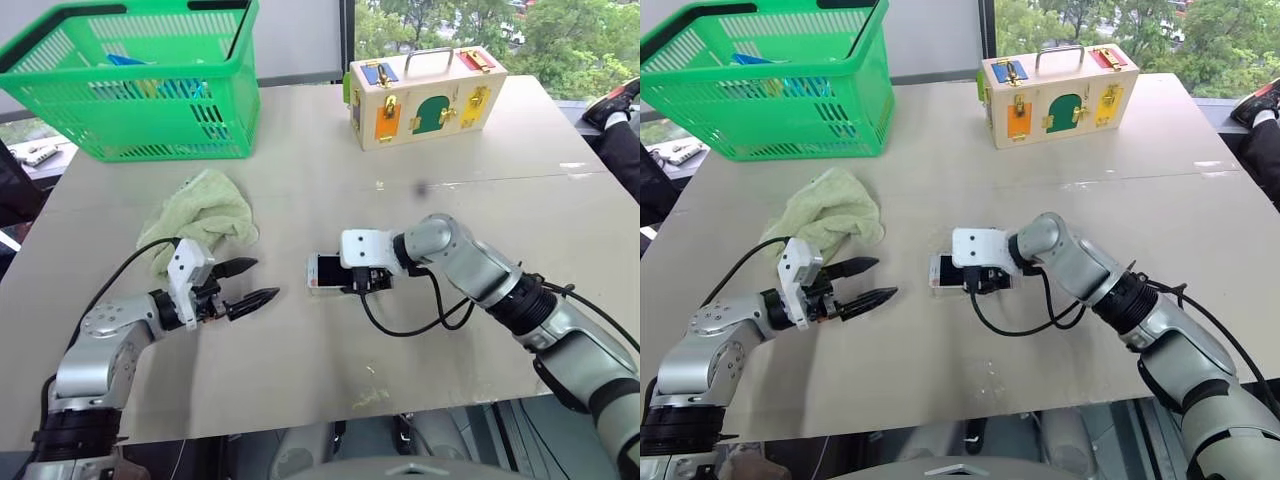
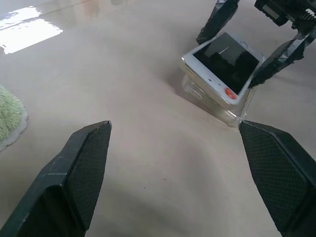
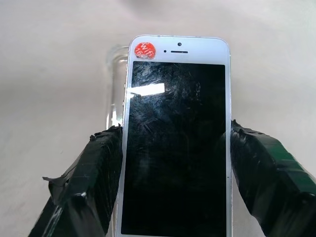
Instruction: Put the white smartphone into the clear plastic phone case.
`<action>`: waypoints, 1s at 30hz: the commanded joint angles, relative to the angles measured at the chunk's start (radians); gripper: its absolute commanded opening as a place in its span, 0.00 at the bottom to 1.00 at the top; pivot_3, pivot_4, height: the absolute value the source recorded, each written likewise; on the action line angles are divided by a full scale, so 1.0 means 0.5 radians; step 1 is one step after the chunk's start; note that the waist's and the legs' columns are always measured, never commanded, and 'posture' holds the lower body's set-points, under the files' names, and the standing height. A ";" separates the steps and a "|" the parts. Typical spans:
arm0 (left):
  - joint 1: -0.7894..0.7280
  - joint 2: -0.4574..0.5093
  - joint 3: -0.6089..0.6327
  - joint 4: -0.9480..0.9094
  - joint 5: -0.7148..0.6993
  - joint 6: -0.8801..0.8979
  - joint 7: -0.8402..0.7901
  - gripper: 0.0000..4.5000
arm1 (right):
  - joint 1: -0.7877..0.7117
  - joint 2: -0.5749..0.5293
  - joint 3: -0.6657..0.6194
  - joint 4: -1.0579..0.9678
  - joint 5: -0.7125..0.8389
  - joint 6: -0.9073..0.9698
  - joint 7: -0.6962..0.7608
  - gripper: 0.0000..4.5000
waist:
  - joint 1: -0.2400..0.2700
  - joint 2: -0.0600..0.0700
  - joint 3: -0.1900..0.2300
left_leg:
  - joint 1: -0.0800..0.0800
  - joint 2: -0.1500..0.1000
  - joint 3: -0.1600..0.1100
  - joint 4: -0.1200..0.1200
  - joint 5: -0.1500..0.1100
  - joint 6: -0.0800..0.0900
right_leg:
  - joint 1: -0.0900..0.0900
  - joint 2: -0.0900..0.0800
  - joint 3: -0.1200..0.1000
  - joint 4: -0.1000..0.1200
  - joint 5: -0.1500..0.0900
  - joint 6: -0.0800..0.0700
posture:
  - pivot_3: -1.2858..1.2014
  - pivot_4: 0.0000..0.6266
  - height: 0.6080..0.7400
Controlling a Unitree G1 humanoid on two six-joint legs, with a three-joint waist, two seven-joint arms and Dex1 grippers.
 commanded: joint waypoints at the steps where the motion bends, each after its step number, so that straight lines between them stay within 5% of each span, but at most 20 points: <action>1: 0.025 0.008 0.016 -0.057 0.001 -0.041 -0.006 0.94 | -0.088 -0.003 0.020 0.015 -0.085 -0.042 0.147 0.65 | 0.000 0.000 0.000 | 0.000 0.000 0.000 0.000 -0.001 -0.001 | 0.000 0.000 0.000 0.000 0.000 0.000 | 0.52 0.24 1.00; 30: 0.064 -0.009 -0.009 -0.091 -0.116 -0.081 -0.214 0.94 | -0.231 -0.200 -0.007 -0.307 -0.235 0.577 0.485 0.62 | -0.001 0.000 0.000 | -0.001 0.000 0.000 0.000 -0.002 -0.002 | -0.002 -0.001 0.000 0.001 0.000 0.000 | 0.52 0.24 1.00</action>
